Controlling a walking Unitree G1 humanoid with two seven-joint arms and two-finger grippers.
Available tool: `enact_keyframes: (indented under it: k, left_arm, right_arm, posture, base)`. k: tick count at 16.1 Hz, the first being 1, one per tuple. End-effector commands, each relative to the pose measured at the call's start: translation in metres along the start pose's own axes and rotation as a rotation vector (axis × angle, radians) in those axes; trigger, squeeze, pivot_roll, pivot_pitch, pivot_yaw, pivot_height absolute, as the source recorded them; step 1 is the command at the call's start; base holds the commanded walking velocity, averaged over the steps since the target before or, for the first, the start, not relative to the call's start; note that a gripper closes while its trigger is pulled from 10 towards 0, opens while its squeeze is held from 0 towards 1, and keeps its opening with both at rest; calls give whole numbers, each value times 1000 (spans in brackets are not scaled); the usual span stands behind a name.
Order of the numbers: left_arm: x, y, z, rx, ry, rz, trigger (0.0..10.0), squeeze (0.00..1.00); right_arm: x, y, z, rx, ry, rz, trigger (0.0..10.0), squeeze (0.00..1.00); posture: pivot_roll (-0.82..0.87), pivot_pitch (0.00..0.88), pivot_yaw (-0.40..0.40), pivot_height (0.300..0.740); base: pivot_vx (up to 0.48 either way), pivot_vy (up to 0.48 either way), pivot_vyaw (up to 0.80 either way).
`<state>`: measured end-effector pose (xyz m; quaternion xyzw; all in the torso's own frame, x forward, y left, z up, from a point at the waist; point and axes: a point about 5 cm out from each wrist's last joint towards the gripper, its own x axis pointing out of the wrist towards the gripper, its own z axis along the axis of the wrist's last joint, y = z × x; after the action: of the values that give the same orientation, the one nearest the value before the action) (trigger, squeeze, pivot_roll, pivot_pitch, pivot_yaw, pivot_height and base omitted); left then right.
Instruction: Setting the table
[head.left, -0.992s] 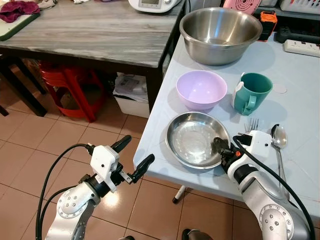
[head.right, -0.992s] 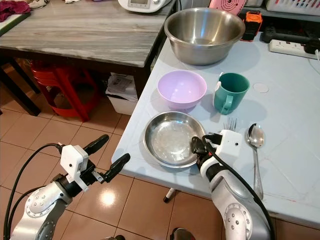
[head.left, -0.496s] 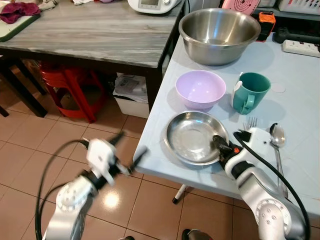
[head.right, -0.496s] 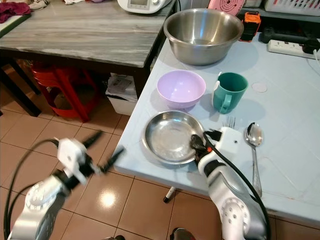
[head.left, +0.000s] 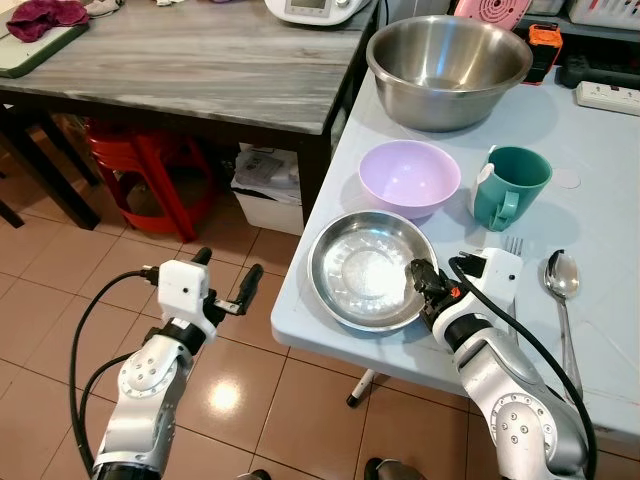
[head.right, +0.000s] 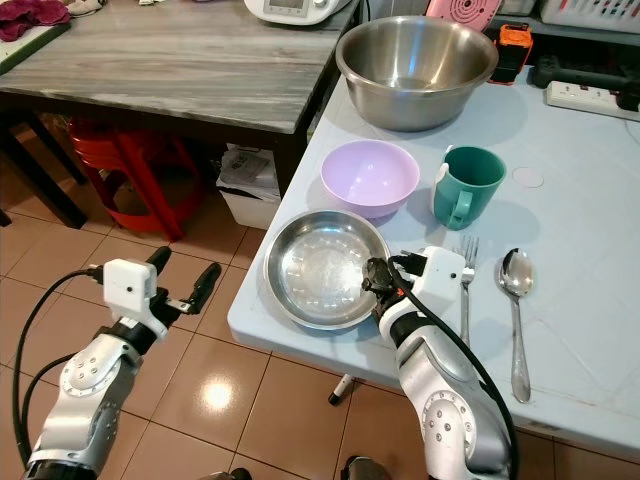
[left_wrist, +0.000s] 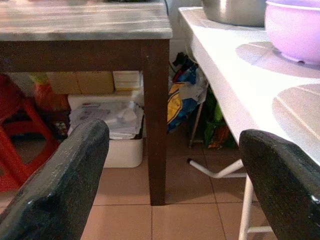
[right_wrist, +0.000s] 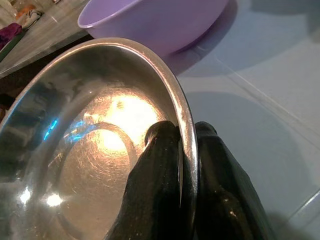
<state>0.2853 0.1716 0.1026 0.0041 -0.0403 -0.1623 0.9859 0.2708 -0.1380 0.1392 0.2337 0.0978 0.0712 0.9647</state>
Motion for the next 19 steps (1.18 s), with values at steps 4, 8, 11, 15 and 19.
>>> enact_keyframes:
  k: [4, 8, 11, 15, 19]
  left_arm:
    - [5, 5, -1, -13, -18, 27, 10000, 0]
    - [7, 5, 0, -18, -31, 25, 10000, 0]
    - [10, 2, 0, -17, -37, 16, 10000, 0]
    - [12, -1, 0, -27, -50, 28, 10000, 0]
    - [15, -5, 0, -45, -62, 48, 10000, 0]
  right_arm:
    - [5, 6, 4, 22, -47, 23, 10000, 0]
    - [5, 5, 2, 18, -48, 27, 10000, 0]
    - [5, 3, 1, 11, -54, 23, 10000, 0]
    - [6, 3, 2, -1, -69, 25, 10000, 0]
    - [8, 2, 5, -15, -91, 25, 10000, 0]
  posture:
    - [-135, 151, 43, 740]
    - [-139, 148, 46, 740]
    - [-141, 148, 46, 740]
    - [-139, 145, 46, 740]
    - [-131, 124, 44, 740]
  base:
    - [0, 308, -108]
    - [0, 480, -750]
    - [0, 480, -340]
    - [0, 480, 0]
    - [0, 480, 0]
